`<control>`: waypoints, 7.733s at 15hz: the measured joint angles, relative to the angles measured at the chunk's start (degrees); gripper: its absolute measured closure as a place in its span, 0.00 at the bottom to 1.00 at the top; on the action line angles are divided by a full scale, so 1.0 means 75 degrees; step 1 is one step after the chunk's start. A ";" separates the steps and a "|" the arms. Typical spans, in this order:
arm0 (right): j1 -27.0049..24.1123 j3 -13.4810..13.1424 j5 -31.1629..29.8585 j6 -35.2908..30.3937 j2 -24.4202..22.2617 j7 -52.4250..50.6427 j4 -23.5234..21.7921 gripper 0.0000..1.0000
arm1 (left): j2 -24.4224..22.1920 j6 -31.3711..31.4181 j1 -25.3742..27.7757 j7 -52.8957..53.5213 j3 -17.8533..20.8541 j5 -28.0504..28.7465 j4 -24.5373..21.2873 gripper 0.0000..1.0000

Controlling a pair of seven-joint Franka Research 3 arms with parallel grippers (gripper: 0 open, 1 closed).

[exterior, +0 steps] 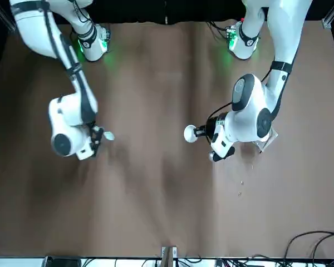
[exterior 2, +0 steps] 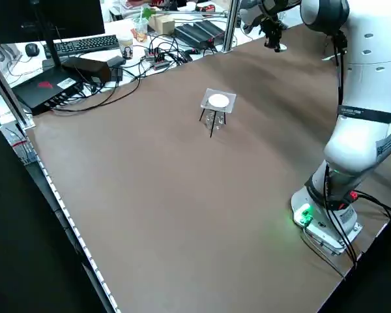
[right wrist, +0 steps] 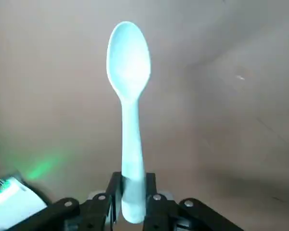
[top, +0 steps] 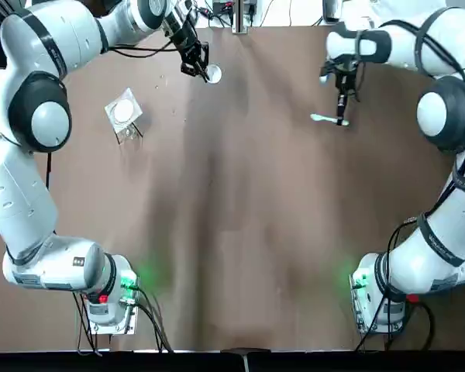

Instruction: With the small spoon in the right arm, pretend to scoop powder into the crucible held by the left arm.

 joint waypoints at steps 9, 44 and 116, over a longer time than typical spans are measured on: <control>0.1156 0.0007 0.2388 -0.0496 0.0060 0.2516 -0.0016 0.76 | 0.0214 0.0249 0.0008 0.0008 0.0042 0.0000 0.0001 0.94; 0.1391 0.0070 0.4598 -0.1027 -0.0248 0.7096 0.2806 0.76 | 0.0460 0.1622 -0.1318 -0.0207 0.0093 0.0000 0.0033 0.94; -0.2837 0.0164 -0.1253 0.1413 0.2220 -0.4967 0.2091 0.22 | -0.0276 -0.2072 0.5230 0.6855 0.0068 0.1369 -0.1834 0.79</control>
